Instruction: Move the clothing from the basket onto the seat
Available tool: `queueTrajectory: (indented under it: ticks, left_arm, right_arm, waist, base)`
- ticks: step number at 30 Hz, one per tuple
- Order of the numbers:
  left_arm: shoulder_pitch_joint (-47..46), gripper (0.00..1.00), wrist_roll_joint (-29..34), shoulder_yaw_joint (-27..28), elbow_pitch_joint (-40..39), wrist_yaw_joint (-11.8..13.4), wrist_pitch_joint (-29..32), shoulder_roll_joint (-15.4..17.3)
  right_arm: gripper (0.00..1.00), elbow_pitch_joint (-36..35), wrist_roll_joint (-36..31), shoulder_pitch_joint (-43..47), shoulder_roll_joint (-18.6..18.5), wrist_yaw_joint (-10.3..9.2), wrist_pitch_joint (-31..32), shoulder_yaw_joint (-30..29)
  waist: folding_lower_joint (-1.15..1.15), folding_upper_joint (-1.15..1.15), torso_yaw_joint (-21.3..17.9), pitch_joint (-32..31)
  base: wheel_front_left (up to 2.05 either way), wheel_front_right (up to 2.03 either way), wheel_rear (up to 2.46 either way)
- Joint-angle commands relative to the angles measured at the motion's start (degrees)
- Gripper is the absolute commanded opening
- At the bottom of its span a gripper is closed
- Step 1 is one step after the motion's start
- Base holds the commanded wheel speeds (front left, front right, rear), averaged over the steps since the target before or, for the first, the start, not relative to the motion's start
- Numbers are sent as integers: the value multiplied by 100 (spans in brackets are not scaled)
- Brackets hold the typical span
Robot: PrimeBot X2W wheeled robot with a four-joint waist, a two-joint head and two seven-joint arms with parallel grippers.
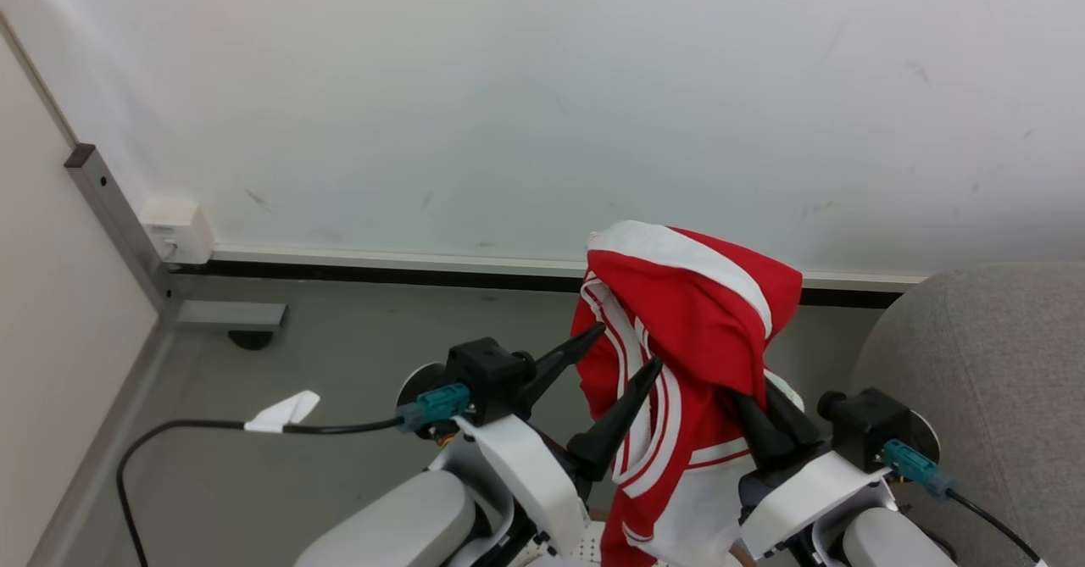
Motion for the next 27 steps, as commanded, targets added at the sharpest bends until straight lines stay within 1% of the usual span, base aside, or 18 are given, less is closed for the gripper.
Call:
queueTrajectory:
  ticks: [1,7,12,18,27]
  left_arm:
    - [106,100,24,-3,-40,26,-26,61]
    - [257,100,82,-35,-185,71,-108,140]
    - [321,100,145,-25,-274,107,-196,158]
    - [332,100,253,32,-355,121,-271,158]
    - [314,100,434,132,-366,87,-344,98]
  right_arm:
    - [0,-63,-36,80,-73,-12,-23,-91]
    - [0,-218,-182,212,-203,-12,-23,-445]
    - [0,-377,-262,298,-263,-12,-23,-675]
    - [0,-562,-319,328,-337,-12,-23,-781]
    - [0,-828,-341,300,-462,-12,-23,-869]
  waist:
    - [0,0,-36,1]
    - [0,0,-232,-12]
    - [0,0,-481,12]
    - [0,0,-934,95]
    - [0,0,-1759,258]
  base:
    - [0,0,0]
    - [0,0,0]
    - [0,0,0]
    - [0,0,0]
    - [0,0,0]
